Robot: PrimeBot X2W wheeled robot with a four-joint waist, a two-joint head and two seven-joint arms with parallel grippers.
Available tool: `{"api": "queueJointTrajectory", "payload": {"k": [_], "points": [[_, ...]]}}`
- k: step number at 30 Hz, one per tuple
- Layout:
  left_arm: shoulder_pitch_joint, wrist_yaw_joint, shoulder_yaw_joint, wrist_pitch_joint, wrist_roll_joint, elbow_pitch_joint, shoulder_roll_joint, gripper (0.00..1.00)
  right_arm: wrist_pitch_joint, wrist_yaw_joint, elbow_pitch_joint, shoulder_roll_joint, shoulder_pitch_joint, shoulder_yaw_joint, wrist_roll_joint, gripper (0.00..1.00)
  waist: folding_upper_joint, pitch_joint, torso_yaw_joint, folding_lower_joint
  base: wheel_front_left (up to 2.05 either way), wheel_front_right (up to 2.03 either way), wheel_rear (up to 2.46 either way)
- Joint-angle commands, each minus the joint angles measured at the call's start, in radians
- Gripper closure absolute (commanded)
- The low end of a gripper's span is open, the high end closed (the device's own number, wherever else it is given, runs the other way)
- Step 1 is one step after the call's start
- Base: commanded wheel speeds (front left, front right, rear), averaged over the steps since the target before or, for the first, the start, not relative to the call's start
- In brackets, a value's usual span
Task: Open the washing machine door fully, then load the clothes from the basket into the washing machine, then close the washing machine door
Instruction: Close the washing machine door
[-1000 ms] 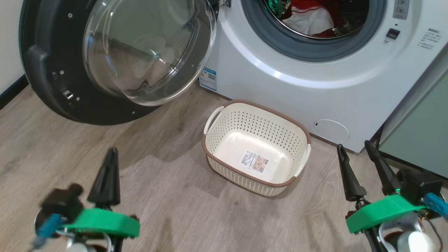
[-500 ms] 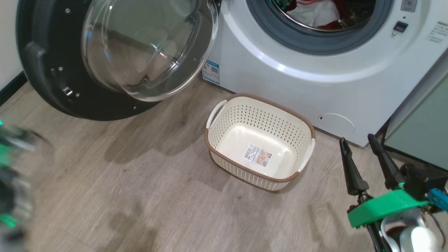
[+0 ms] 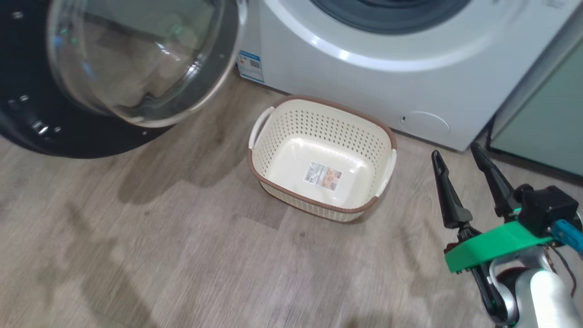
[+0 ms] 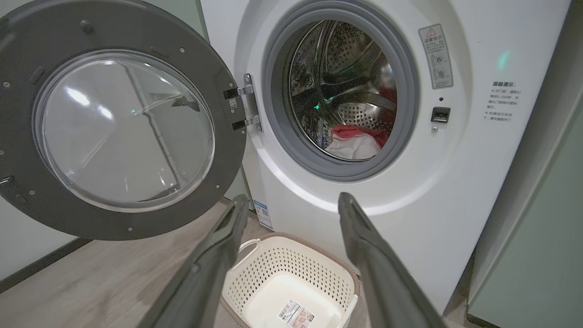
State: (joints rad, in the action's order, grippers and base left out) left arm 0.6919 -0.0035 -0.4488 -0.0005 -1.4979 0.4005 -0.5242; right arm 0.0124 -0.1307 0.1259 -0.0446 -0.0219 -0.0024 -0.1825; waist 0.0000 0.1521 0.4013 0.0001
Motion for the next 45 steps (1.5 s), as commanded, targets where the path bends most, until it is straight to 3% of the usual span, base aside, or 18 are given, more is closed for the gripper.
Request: {"api": "queueJointTrajectory", "payload": {"k": [1, 9, 18, 30, 45], "points": [[0.054, 0.005, -0.027, 0.023, -0.007, 0.058, -0.092, 1.0, -0.005, 0.0, 0.04, -0.006, -0.048, 0.026, 0.012, 0.0, 0.0, 0.025, -0.026, -0.0001, 0.0, 0.0, 0.0], [0.107, 0.012, 0.005, 0.068, 0.003, 0.347, -0.127, 1.0, -0.018, 0.0, 0.046, -0.006, -0.067, 0.036, 0.025, 0.0, 0.0, 0.05, -0.049, -0.0001, 0.0, 0.0, 0.0], [0.153, -0.04, 0.055, 0.157, 0.004, 0.462, -0.123, 1.0, -0.033, 0.0, 0.061, -0.006, -0.077, 0.044, 0.036, 0.0, 0.0, 0.074, -0.062, -0.0001, 0.0, 0.0, 0.0], [0.169, -0.1, 0.105, 0.32, -0.016, 0.522, -0.107, 1.0, -0.043, 0.0, 0.068, -0.006, -0.081, 0.049, 0.043, 0.0, 0.0, 0.089, -0.08, -0.0001, 0.0, 0.0, 0.0], [0.13, -0.124, 0.122, 0.575, -0.091, 0.444, -0.099, 1.0, -0.036, 0.0, 0.061, -0.006, -0.085, 0.037, 0.042, 0.0, 0.0, 0.079, -0.073, -0.0001, 0.0, 0.0, 0.0]]}}
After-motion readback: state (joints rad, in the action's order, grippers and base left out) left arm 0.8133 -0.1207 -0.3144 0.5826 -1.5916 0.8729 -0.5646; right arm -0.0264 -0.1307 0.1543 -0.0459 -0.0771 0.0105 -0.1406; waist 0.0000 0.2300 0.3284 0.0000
